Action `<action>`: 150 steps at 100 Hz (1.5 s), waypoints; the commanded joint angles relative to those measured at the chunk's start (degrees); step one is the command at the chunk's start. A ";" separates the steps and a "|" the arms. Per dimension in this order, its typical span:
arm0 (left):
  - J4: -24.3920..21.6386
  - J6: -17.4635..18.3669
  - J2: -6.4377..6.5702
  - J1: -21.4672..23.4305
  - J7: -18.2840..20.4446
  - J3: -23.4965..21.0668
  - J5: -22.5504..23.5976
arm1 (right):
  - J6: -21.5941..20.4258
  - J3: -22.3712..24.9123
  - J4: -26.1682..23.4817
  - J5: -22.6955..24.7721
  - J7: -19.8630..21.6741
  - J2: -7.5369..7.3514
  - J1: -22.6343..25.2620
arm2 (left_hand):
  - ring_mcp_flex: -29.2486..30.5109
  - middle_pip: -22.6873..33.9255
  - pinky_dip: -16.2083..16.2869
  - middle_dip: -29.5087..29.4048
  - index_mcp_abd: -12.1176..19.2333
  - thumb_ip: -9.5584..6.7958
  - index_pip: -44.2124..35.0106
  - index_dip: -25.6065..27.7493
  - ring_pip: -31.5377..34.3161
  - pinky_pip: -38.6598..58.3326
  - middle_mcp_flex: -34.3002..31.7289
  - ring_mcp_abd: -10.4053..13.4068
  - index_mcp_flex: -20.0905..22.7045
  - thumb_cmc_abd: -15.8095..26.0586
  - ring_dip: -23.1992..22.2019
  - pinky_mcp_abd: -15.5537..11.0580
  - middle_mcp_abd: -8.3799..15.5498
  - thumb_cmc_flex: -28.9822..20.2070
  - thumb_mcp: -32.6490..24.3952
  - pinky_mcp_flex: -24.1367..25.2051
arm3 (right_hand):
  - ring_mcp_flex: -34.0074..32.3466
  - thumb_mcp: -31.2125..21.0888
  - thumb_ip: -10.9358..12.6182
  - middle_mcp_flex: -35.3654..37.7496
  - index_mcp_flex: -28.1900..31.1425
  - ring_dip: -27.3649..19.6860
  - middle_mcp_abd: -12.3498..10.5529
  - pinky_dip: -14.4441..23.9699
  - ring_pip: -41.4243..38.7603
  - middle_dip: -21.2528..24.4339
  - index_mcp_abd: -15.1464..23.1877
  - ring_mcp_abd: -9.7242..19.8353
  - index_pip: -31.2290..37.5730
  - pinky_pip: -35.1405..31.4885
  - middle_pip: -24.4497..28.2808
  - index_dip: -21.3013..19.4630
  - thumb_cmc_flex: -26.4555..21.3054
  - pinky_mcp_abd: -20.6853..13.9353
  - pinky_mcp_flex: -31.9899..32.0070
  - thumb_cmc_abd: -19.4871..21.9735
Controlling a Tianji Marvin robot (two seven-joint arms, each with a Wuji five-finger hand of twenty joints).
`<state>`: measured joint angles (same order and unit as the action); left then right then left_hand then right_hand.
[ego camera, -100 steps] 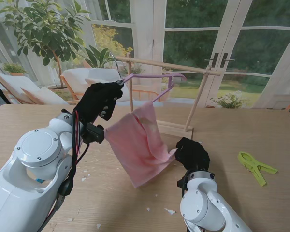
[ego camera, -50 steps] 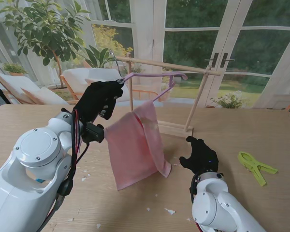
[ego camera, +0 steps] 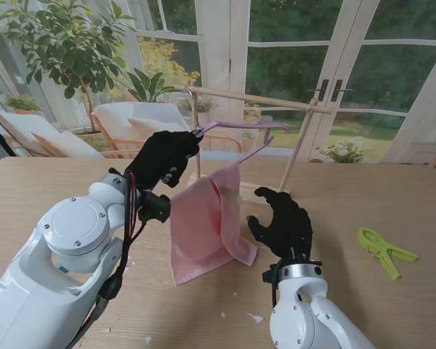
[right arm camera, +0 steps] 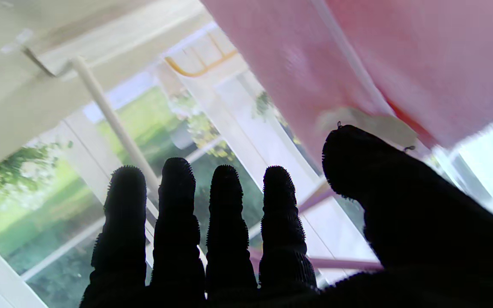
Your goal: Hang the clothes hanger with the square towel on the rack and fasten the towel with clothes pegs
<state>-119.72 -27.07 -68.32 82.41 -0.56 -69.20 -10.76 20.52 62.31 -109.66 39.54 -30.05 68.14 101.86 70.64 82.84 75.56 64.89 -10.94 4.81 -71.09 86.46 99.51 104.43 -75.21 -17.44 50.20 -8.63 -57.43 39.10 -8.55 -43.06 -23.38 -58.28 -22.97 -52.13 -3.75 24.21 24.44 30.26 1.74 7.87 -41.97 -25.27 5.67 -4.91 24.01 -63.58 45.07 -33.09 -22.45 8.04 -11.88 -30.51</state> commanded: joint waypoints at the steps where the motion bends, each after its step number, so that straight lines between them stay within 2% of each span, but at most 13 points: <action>1: -0.24 -0.08 -0.42 -0.05 0.62 0.37 0.37 | -0.99 -0.81 -0.89 0.12 0.24 1.54 -0.51 | 1.66 1.72 1.36 -0.10 -2.30 0.52 -1.69 2.40 7.66 15.55 -1.99 0.80 3.17 0.74 -2.13 -0.03 3.22 -0.41 -1.59 -0.68 | -0.82 -0.98 0.64 0.22 0.39 0.88 -1.06 37.13 -1.15 -1.33 -0.34 -0.20 1.77 -0.79 1.79 -1.76 0.05 -0.21 -0.15 0.91; 22: -0.45 -0.65 -0.73 -0.04 -0.36 1.61 1.04 | -0.73 -3.92 0.24 1.55 -4.95 2.70 -3.15 | 1.66 1.72 1.34 -0.10 -2.31 0.51 -1.66 2.40 7.66 15.55 -1.99 0.82 3.14 0.67 -2.12 -0.07 3.22 -0.36 -1.61 -0.69 | -0.88 -3.26 -0.24 -0.10 2.00 3.94 -1.92 38.10 -8.51 -9.69 -2.27 0.75 15.80 -5.15 10.96 -13.89 1.95 -1.63 -1.03 -2.54; 43: -1.00 -1.44 -1.11 0.11 -1.41 2.69 0.78 | 3.11 -7.05 3.96 1.42 -7.94 4.23 -7.92 | 1.67 1.72 1.32 -0.10 -2.33 0.51 -1.67 2.41 7.66 15.55 -1.99 0.85 3.15 0.68 -2.10 -0.08 3.22 -0.28 -1.71 -0.69 | -2.02 1.78 -1.75 1.57 1.69 8.94 -4.63 39.67 -19.08 -21.00 -1.16 2.02 36.21 -12.15 20.55 -28.83 3.20 -3.79 -2.82 -4.13; 67: -1.50 -1.87 -1.26 0.25 -1.69 3.29 0.25 | 6.11 -8.73 7.89 1.49 -8.97 5.11 -11.37 | 1.67 1.72 1.30 -0.10 -2.38 0.51 -1.70 2.37 7.66 15.55 -1.99 0.89 3.23 0.52 -2.08 -0.13 3.22 -0.17 -1.87 -0.70 | -2.05 5.60 -2.07 1.39 0.39 10.69 -6.70 39.89 -22.44 -26.39 -2.15 3.04 52.60 -15.63 25.68 -34.14 3.52 -5.43 -3.48 -4.08; 84: -1.42 -1.97 -1.32 0.08 -1.71 3.36 -0.17 | 6.14 -9.32 9.10 1.54 -8.95 5.17 -11.91 | 1.67 1.72 1.29 -0.10 -2.37 0.51 -1.75 2.35 7.66 15.55 -1.99 0.91 3.31 0.46 -2.07 -0.13 3.22 -0.15 -2.01 -0.70 | -1.68 16.56 -0.71 0.94 -0.55 10.93 -6.68 39.69 -22.26 -29.33 -3.83 3.20 57.06 -16.00 25.90 -34.02 6.22 -5.58 -3.30 -2.81; 91: -1.48 -2.03 -1.35 0.10 -1.79 3.37 -0.28 | 6.02 -9.55 9.47 1.63 -9.20 5.22 -12.08 | 1.67 1.72 1.29 -0.10 -2.37 0.51 -1.75 2.34 7.66 15.55 -1.99 0.95 3.31 0.41 -2.06 -0.13 3.22 -0.15 -2.06 -0.70 | -1.41 11.72 -0.31 0.66 -0.91 10.95 -6.67 39.79 -22.16 -30.07 -4.17 3.20 57.29 -16.04 25.87 -34.57 10.56 -5.49 -3.01 -5.36; 103: -1.58 -2.15 -1.41 0.11 -1.92 3.35 -0.65 | 7.00 -10.17 10.32 2.03 -9.83 5.50 -12.68 | 1.67 1.72 1.29 -0.10 -2.37 0.52 -1.76 2.33 7.66 15.55 -1.99 0.92 3.31 0.44 -2.05 -0.13 3.22 -0.05 -2.10 -0.70 | -1.01 10.23 -0.14 -0.21 -2.23 11.05 -6.37 40.01 -22.12 -31.05 -5.38 3.27 57.84 -16.55 26.48 -35.54 10.71 -5.99 -3.33 -5.88; 116: -1.66 -2.18 -1.41 0.15 -1.89 3.27 -0.90 | 8.00 -10.43 12.07 1.25 -11.98 6.44 -13.74 | 1.67 1.72 1.29 -0.10 -2.42 0.52 -1.77 2.31 7.67 15.55 -1.99 0.97 3.38 0.33 -2.04 -0.13 3.22 -0.07 -2.19 -0.70 | -2.51 11.50 0.87 2.28 0.56 11.48 -5.72 40.16 -22.68 -34.22 -5.56 3.29 58.37 -17.87 27.18 -38.39 4.76 -5.70 -4.21 -6.44; 129: -1.72 -2.11 -1.39 0.28 -1.88 3.15 -0.93 | 8.33 -10.27 13.67 0.32 -13.99 7.22 -14.50 | 1.68 1.72 1.28 -0.10 -2.32 0.53 -1.78 2.29 7.67 15.55 -1.99 1.05 3.42 0.33 -2.02 -0.17 3.22 0.02 -2.25 -0.72 | -4.27 15.07 3.16 4.52 2.96 11.44 -5.83 39.96 -23.28 -34.92 -4.90 3.49 58.62 -19.00 27.42 -39.04 -2.15 -5.30 -5.17 -0.56; 133: -1.72 -2.08 -1.41 0.31 -1.94 3.14 -0.92 | 8.08 -10.19 14.06 -0.01 -14.72 7.43 -14.60 | 1.68 1.72 1.28 -0.10 -2.30 0.52 -1.78 2.28 7.67 15.55 -1.99 1.04 3.42 0.28 -2.02 -0.18 3.22 -0.01 -2.28 -0.72 | -4.73 16.30 5.27 5.25 3.75 11.29 -5.77 39.86 -23.47 -34.71 -4.61 3.35 58.60 -19.33 27.45 -38.76 -4.28 -5.13 -5.15 1.99; 136: -1.71 -2.07 -1.41 0.31 -1.97 3.13 -0.92 | 7.89 -10.14 14.37 -0.04 -15.27 7.53 -14.66 | 1.67 1.72 1.27 -0.10 -2.33 0.53 -1.77 2.28 7.67 15.55 -1.99 1.02 3.40 0.29 -2.02 -0.19 3.22 0.00 -2.28 -0.72 | -5.25 13.85 7.56 5.98 4.47 11.14 -5.75 39.80 -23.63 -34.31 -4.33 3.34 58.57 -19.49 27.44 -38.33 -3.78 -4.89 -5.31 2.69; 142: -1.68 -2.09 -1.45 0.32 -2.07 3.15 -0.95 | 7.55 -10.04 14.77 -0.09 -16.16 7.69 -14.69 | 1.68 1.72 1.27 -0.10 -2.37 0.52 -1.77 2.27 7.68 15.55 -1.99 1.05 3.45 0.21 -2.01 -0.19 3.22 0.02 -2.34 -0.72 | -5.55 -5.89 0.93 5.96 1.56 10.29 -5.52 39.63 -23.63 -32.01 -4.72 3.24 60.49 -19.48 26.94 -29.18 0.53 -4.53 -5.41 -1.28; 150: -1.67 -2.17 -1.49 0.35 -2.16 3.18 -1.05 | 7.00 -10.00 15.27 -0.27 -17.42 7.96 -14.74 | 1.67 1.72 1.27 -0.10 -2.35 0.52 -1.79 2.26 7.68 15.55 -1.99 1.04 3.50 0.19 -2.00 -0.20 3.22 0.02 -2.40 -0.72 | -5.57 -11.83 -1.30 5.17 -1.46 9.30 -3.84 39.35 -22.93 -25.86 -3.55 2.58 57.02 -18.85 24.62 -18.76 -0.58 -3.74 -5.24 -3.65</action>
<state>-120.69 -29.06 -69.41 82.60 -3.22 -66.00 -11.55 28.03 52.24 -94.57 39.37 -47.34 75.41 86.97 70.64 82.84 75.56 64.89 -10.94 4.81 -71.09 86.46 99.51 104.43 -75.22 -17.44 50.21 -8.64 -57.43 39.08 -8.56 -43.06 -23.57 -58.28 -27.87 -58.46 -2.45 29.58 25.72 40.75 -2.89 7.87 -64.70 -54.99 1.34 -3.27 82.34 -81.20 71.03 -57.74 -23.07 4.32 -17.04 -32.16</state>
